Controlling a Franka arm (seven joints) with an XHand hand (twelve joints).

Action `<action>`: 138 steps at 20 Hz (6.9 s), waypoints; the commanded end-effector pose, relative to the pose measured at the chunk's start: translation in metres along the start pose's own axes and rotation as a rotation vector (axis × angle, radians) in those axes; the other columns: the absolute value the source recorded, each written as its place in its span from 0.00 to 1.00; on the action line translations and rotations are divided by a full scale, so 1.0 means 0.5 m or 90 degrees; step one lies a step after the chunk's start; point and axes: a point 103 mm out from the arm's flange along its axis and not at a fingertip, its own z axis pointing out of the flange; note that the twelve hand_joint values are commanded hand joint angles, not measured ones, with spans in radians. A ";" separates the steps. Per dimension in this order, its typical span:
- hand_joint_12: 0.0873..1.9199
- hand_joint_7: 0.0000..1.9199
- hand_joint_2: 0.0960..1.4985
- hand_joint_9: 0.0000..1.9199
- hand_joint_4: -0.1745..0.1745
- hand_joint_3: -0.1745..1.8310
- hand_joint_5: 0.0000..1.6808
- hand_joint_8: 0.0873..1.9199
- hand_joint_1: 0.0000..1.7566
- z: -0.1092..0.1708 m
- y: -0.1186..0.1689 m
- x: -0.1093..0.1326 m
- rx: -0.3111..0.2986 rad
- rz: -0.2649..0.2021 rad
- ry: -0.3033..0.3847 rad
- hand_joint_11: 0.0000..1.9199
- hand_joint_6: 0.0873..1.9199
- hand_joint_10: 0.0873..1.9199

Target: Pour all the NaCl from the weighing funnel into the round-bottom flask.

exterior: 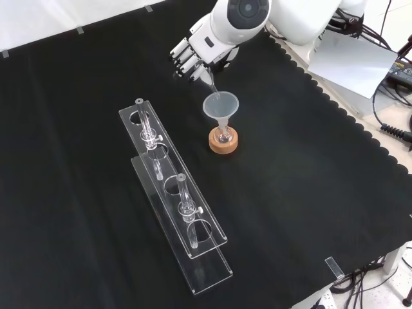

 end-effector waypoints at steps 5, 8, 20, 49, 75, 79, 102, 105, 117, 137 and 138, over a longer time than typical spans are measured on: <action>0.67 0.20 0.41 0.38 1.00 0.42 0.72 0.30 0.63 -0.021 -0.003 0.016 -0.018 -0.011 -0.049 0.20 0.39 0.24; 0.67 0.20 0.41 0.38 1.00 0.42 0.72 0.30 0.63 -0.030 -0.002 0.019 -0.021 -0.017 -0.055 0.20 0.39 0.24; 0.67 0.20 0.41 0.38 1.00 0.43 0.72 0.30 0.63 -0.037 0.004 0.012 -0.017 -0.011 -0.102 0.19 0.39 0.24; 0.67 0.19 0.41 0.37 1.00 0.43 0.71 0.30 0.63 -0.063 0.004 0.024 -0.012 -0.007 -0.190 0.18 0.40 0.24; 0.67 0.19 0.42 0.37 1.00 0.43 0.71 0.30 0.63 -0.093 -0.009 0.041 -0.013 0.018 -0.287 0.18 0.40 0.24; 0.67 0.19 0.42 0.37 1.00 0.43 0.71 0.30 0.63 -0.098 -0.010 0.042 -0.014 0.022 -0.307 0.18 0.40 0.24; 0.67 0.20 0.41 0.38 1.00 0.43 0.71 0.30 0.63 -0.114 -0.013 0.055 -0.030 0.027 -0.356 0.18 0.41 0.25; 0.67 0.20 0.41 0.38 1.00 0.43 0.71 0.30 0.63 -0.111 -0.013 0.052 -0.028 0.028 -0.348 0.18 0.41 0.25; 0.67 0.20 0.41 0.38 1.00 0.43 0.71 0.30 0.63 -0.113 -0.015 0.037 -0.059 0.028 -0.245 0.18 0.41 0.25; 0.67 0.20 0.41 0.38 1.00 0.43 0.71 0.30 0.63 -0.088 0.009 0.005 -0.022 0.039 -0.108 0.19 0.41 0.25; 0.67 0.20 0.41 0.38 1.00 0.43 0.71 0.30 0.63 -0.087 0.010 0.005 -0.020 0.039 -0.104 0.19 0.41 0.25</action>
